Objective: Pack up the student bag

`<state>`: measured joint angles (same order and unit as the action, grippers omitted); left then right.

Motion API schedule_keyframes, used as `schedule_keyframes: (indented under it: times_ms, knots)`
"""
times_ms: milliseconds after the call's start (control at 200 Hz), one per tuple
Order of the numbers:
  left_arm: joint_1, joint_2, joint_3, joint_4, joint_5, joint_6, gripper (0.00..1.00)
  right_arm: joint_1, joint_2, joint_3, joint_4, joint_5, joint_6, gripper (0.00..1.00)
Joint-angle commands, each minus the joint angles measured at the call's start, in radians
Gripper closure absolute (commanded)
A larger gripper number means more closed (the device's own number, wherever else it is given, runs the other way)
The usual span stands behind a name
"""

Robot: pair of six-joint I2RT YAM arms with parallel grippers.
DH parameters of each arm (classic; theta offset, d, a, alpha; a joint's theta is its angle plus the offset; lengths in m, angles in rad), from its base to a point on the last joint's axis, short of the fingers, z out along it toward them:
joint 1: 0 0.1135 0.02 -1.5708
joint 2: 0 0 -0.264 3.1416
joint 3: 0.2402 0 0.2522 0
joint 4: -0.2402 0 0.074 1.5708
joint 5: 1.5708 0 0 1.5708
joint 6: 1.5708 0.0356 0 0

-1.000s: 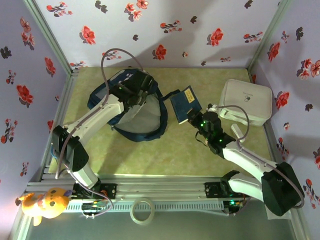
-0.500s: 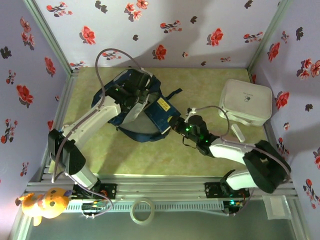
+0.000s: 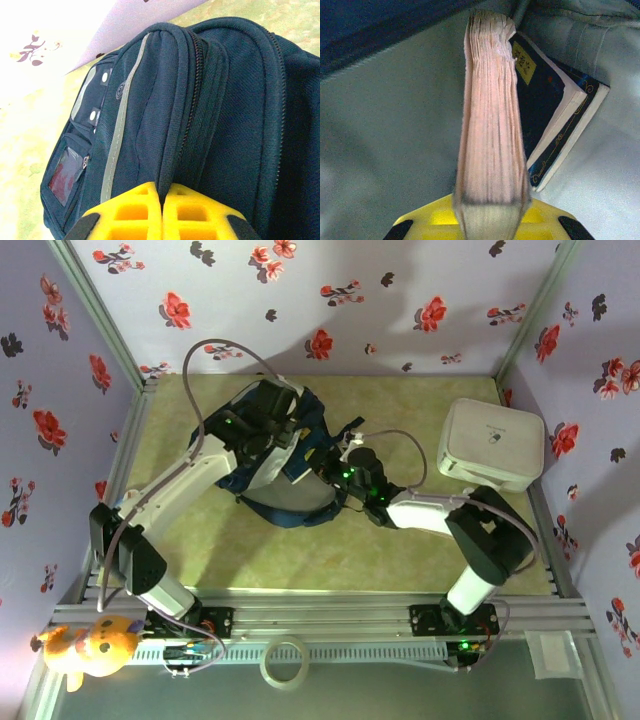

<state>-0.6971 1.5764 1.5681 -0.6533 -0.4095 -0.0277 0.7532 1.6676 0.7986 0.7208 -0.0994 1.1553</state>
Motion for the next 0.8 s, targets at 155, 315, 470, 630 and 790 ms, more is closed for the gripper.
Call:
schedule_keyframes:
  times_ms: [155,315,470,630,790]
  knots:
    - [-0.006,-0.109,0.013,0.151,-0.002,-0.024,1.0,0.02,0.13,0.141,-0.064,0.148,0.027,0.88]
    - [-0.006,-0.095,0.026,0.143,0.001,-0.028,1.0,0.024,0.254,0.319,-0.152,0.093,-0.006,0.87]
    - [-0.006,-0.091,0.039,0.124,0.003,-0.03,1.0,0.028,0.357,0.41,-0.172,0.124,0.046,0.85]
    - [-0.005,-0.077,0.048,0.126,0.005,-0.037,1.0,0.026,0.451,0.524,-0.202,0.121,0.053,0.75]
    - [-0.005,-0.06,0.054,0.122,0.006,-0.035,1.0,0.023,0.46,0.545,-0.221,0.087,0.054,0.62]
